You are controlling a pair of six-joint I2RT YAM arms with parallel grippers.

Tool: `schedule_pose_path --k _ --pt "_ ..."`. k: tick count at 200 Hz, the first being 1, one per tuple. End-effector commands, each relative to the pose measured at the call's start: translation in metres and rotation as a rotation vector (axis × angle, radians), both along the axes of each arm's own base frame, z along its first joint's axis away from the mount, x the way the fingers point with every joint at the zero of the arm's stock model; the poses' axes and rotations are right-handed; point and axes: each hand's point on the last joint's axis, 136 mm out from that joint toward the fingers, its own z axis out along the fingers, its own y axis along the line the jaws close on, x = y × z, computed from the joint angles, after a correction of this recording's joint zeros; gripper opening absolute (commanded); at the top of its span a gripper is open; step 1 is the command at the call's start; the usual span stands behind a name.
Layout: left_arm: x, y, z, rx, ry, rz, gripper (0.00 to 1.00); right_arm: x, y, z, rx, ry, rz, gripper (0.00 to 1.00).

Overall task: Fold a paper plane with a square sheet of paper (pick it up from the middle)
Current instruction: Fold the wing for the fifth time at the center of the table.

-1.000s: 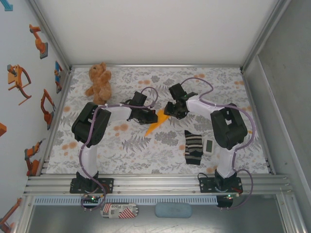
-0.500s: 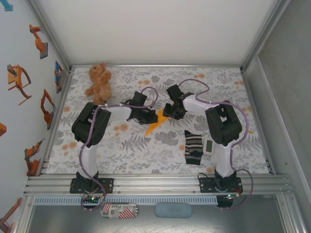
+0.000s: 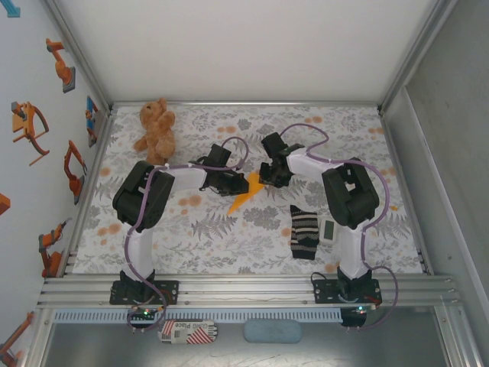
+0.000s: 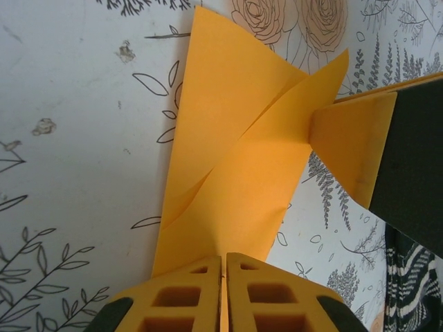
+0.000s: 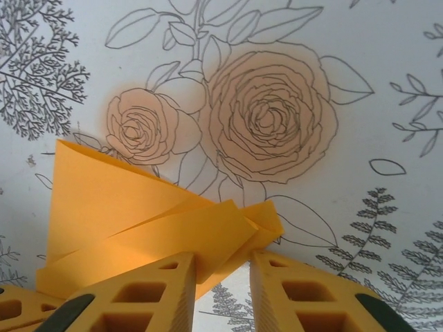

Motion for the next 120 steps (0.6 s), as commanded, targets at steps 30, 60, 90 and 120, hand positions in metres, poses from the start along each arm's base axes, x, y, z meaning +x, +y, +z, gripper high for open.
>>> schedule_pose_path --k 30,60,90,120 --pt "0.005 -0.015 0.036 -0.1 -0.025 -0.029 0.14 -0.01 -0.007 -0.023 -0.054 0.061 0.0 0.22" --pt "0.01 -0.021 0.043 -0.132 -0.034 -0.028 0.14 -0.012 -0.007 -0.027 -0.055 0.069 0.001 0.2" --pt "0.011 -0.024 0.036 -0.12 -0.02 -0.03 0.14 -0.013 -0.008 -0.031 -0.061 0.077 0.0 0.19" --pt "0.007 -0.022 0.019 -0.065 0.01 -0.045 0.12 -0.014 -0.009 -0.035 -0.065 0.087 -0.001 0.19"
